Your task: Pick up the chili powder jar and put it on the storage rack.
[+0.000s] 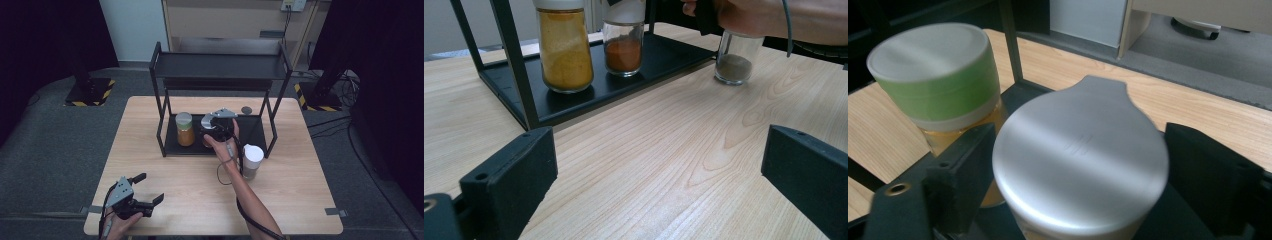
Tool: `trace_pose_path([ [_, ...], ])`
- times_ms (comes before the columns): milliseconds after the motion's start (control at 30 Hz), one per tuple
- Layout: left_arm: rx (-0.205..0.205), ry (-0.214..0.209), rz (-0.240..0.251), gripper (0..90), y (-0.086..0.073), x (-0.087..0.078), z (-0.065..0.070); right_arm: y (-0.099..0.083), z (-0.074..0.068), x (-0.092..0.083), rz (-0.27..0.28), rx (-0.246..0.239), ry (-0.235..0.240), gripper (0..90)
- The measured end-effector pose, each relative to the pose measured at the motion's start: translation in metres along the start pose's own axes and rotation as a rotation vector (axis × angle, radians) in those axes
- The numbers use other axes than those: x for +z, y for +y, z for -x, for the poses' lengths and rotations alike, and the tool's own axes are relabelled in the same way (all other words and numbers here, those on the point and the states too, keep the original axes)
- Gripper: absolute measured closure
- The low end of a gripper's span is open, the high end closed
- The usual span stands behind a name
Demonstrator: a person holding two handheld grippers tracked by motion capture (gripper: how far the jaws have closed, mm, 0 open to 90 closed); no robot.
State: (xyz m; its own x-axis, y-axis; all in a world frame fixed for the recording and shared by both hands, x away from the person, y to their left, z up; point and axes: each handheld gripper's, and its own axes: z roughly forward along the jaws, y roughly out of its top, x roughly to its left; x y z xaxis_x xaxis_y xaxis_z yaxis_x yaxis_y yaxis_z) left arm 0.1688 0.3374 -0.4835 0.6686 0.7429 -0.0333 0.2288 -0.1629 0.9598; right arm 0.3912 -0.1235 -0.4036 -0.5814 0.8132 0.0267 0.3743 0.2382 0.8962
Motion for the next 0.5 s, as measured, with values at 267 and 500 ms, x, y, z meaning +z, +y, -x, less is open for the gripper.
trace_pose_path([
  [267,0.002,-0.001,-0.002,0.0,0.000,0.000,0.000,0.009,-0.008,-0.011,0.030,-0.005,0.018,10.0],
  [500,0.003,-0.003,-0.003,0.0,0.000,0.000,0.000,0.018,-0.012,-0.027,0.059,-0.039,0.034,8.7],
])
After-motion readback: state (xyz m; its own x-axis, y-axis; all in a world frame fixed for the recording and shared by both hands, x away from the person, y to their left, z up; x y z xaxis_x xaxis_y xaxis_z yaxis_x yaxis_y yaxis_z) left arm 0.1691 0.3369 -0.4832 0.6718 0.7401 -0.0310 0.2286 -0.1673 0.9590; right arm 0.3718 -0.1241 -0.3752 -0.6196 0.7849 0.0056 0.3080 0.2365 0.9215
